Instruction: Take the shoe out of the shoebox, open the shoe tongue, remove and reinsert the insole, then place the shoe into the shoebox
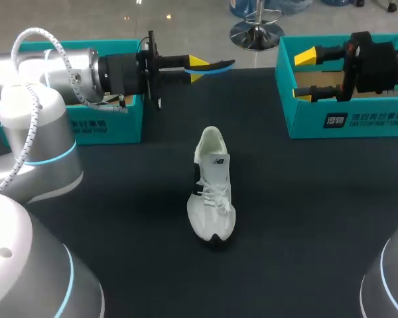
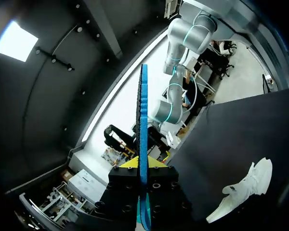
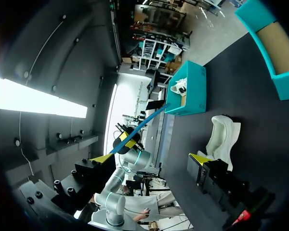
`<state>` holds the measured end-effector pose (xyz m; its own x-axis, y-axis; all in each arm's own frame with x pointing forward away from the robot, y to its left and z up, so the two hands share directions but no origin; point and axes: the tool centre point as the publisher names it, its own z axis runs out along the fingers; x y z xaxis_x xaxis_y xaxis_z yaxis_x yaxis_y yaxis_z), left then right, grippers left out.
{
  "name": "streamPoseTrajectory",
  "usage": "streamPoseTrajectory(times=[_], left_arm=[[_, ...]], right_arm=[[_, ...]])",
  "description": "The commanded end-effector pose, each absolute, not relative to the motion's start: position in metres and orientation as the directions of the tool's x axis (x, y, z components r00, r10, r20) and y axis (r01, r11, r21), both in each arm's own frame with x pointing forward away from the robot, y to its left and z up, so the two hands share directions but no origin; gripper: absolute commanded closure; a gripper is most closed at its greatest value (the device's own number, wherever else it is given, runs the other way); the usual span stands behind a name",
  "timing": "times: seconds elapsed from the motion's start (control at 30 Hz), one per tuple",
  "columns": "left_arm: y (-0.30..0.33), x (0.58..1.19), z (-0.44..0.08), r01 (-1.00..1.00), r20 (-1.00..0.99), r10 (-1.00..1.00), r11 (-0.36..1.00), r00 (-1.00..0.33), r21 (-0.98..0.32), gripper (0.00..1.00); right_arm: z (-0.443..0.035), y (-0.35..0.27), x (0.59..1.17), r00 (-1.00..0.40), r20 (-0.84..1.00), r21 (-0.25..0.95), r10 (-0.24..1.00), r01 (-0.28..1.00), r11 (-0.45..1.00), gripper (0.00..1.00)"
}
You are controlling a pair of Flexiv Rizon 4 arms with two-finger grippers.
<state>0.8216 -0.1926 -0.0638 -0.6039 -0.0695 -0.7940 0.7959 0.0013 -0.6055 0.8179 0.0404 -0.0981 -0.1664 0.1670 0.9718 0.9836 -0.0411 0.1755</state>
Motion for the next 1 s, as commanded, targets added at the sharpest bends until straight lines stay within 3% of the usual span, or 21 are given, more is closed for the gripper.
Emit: streamPoseTrajectory(times=[0.03,0.47,0.53,0.67,0.87,1.0], left_arm=[[-0.192,0.817,-0.062,0.063,-0.048,-0.112,-0.136,-0.993,-0.989,1.00],[-0.192,0.817,-0.062,0.063,-0.048,-0.112,-0.136,-0.993,-0.989,1.00],[-0.193,0.814,-0.059,-0.129,0.141,-0.104,-0.116,-0.984,-0.985,1.00],[-0.194,0.810,-0.060,-0.333,0.334,-0.115,-0.031,-0.935,-0.942,1.00],[-0.195,0.805,-0.061,-0.658,0.648,-0.140,0.039,-0.749,-0.752,1.00],[-0.194,0.806,-0.068,-0.772,0.759,-0.139,0.088,-0.636,-0.630,1.00]], right_arm=[[-0.098,0.041,0.817,-0.165,0.971,0.175,0.170,0.984,-0.042,0.00],[-0.098,0.041,0.817,-0.165,0.971,0.175,0.170,0.984,-0.042,0.00],[-0.098,0.041,0.817,-0.165,0.971,0.175,0.170,0.984,-0.042,0.00],[-0.098,0.041,0.817,-0.165,0.971,0.175,0.170,0.984,-0.042,0.00],[-0.098,0.041,0.817,-0.165,0.971,0.175,0.170,0.984,-0.042,0.00],[-0.098,0.041,0.817,-0.165,0.971,0.175,0.170,0.984,-0.042,0.00]])
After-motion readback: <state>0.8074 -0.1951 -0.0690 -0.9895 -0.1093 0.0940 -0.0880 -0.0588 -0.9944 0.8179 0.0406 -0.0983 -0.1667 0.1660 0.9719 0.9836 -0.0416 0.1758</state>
